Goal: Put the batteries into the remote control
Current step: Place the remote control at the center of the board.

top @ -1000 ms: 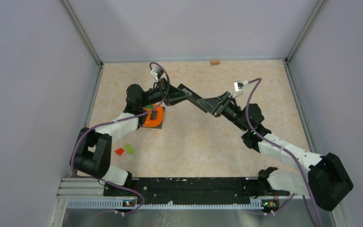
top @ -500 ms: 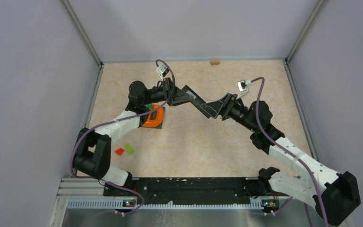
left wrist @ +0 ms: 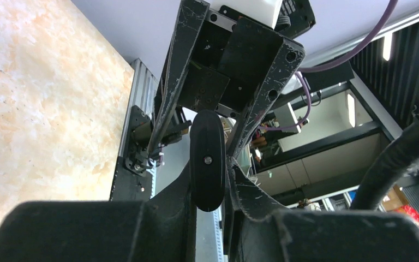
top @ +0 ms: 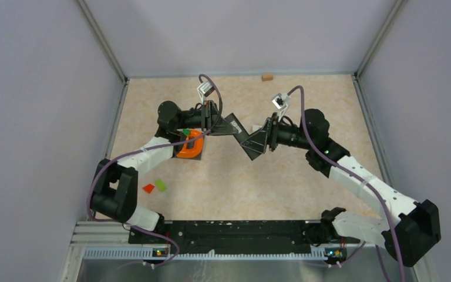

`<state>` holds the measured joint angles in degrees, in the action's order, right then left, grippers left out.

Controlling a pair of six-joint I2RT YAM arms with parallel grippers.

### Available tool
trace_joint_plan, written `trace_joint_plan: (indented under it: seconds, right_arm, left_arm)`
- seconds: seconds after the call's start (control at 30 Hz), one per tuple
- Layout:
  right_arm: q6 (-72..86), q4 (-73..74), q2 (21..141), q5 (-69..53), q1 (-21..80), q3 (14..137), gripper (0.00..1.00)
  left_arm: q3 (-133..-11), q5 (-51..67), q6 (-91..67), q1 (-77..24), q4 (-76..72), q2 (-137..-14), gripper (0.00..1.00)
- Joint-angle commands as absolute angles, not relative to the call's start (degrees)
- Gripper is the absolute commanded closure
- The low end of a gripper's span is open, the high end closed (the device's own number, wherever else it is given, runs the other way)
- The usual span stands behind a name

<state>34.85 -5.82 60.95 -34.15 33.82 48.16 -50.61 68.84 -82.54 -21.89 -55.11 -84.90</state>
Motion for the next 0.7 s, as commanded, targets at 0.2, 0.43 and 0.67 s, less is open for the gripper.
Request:
trace_joint_plan:
  seconds: [0.2, 0.43, 0.67]
  right_arm:
    - [32.8, -6.0, 63.0, -42.8, 33.2, 52.1, 0.86]
    - [31.8, -0.5, 62.5, -30.9, 33.2, 53.7, 1.0]
    - [28.4, 15.1, 60.9, -4.9, 33.1, 54.4, 1.0]
  left_arm:
    - [-52.0, 71.3, -82.5, -21.9, -61.1, -83.5, 0.88]
    - [-52.6, 66.2, -73.2, -21.7, -47.8, -81.0, 0.05]
    - [-62.0, 42.5, -37.8, -21.3, 5.0, -72.6, 0.01]
